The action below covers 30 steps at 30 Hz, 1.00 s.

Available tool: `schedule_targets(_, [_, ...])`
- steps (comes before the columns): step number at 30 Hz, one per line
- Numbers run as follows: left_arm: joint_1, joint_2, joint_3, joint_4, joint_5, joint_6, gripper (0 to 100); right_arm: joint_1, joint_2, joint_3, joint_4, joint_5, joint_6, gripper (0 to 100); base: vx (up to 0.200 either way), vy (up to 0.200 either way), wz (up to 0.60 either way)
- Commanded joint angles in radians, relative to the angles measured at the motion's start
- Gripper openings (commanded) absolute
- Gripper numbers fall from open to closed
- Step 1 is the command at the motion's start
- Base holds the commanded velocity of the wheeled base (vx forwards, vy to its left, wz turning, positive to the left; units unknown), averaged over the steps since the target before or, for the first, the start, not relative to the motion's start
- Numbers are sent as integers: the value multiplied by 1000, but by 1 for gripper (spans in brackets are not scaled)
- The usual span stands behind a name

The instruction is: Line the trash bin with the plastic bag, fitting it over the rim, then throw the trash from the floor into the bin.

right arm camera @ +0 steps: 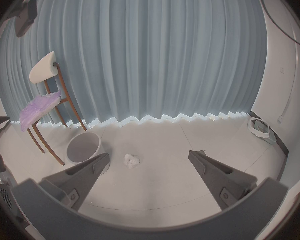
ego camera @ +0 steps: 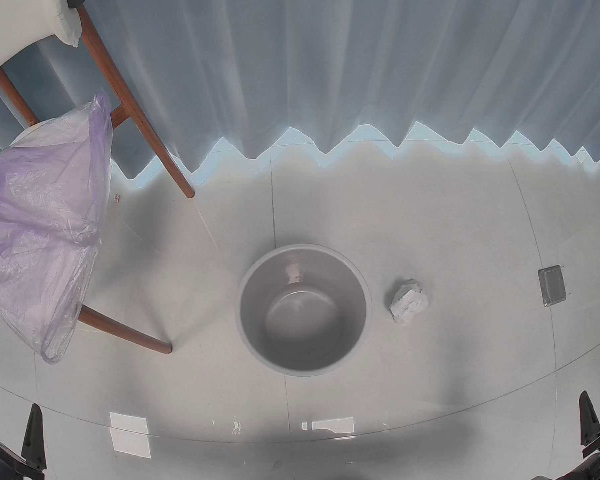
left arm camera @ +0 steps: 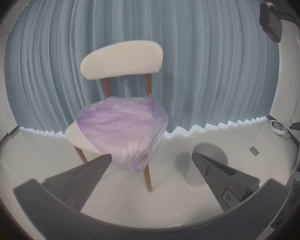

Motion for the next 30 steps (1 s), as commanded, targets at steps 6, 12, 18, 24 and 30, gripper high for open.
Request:
schedule_targets(6, [-2, -7, -28, 0, -33, 33, 100, 0, -17, 18, 0, 0, 0, 100, 0, 0, 0])
schedule_targets(12, [-45, 392, -266, -41, -44, -14, 100, 0, -17, 18, 0, 0, 0, 100, 0, 0, 0])
schedule_targets(18, [-54, 620, -441, -86, -128, -96, 100, 0, -17, 18, 0, 0, 0, 100, 0, 0, 0])
schedule_targets(24, [-53, 786, -579, -89, -222, -96, 100, 0, -17, 18, 0, 0, 0, 100, 0, 0, 0])
schedule_targets(30, [-53, 913, -660, -110, -243, -71, 100, 0, -17, 18, 0, 0, 0, 100, 0, 0, 0])
